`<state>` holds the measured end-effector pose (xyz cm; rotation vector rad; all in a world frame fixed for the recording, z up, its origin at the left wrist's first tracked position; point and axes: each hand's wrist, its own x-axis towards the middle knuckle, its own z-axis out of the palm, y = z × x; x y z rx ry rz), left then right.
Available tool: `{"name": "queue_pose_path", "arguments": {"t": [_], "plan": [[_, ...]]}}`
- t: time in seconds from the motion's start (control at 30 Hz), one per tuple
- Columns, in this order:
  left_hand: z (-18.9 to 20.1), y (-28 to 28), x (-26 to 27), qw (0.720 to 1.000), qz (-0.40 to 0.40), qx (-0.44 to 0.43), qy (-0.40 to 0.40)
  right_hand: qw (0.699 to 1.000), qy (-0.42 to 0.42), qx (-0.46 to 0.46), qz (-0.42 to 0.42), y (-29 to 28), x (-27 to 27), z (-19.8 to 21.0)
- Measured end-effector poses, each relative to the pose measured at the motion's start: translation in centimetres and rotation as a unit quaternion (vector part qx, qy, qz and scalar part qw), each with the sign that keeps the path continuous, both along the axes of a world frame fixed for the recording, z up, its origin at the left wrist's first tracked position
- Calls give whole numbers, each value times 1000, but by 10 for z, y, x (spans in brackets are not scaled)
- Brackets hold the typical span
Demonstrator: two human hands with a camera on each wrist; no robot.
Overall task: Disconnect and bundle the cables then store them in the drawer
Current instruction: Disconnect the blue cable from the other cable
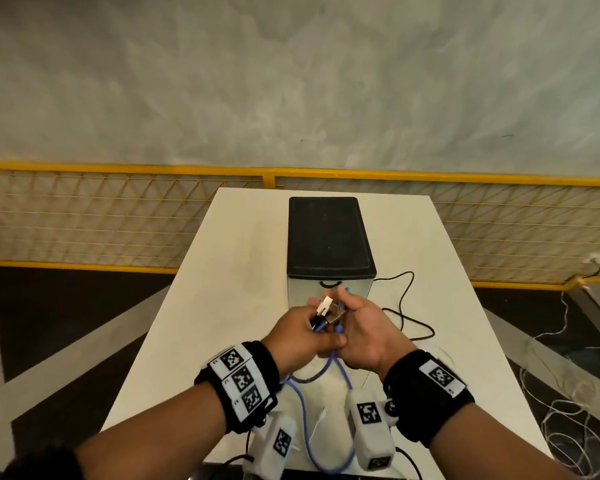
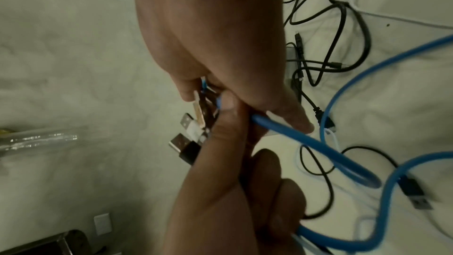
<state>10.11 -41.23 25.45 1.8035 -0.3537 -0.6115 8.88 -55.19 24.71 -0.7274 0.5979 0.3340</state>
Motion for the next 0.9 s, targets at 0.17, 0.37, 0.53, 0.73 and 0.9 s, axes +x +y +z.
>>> {"name": "queue_pose_path", "arguments": {"t": [0.17,0.37,0.53,0.73,0.9], "plan": [[-3,31,-1,996,-53,65,16,999,22,-8,-49,-24,4,3],[-5,73,-12,990,-77,87,83,995,30,-61,-68,-45,4,13],[-2,82,9,990,80,33,108,970,-38,-199,137,-32,-36,22],[30,74,28,988,122,-41,88,801,-73,-316,503,2,-99,3],[55,66,34,990,124,-64,29,644,-94,-463,603,14,-108,-8]]}}
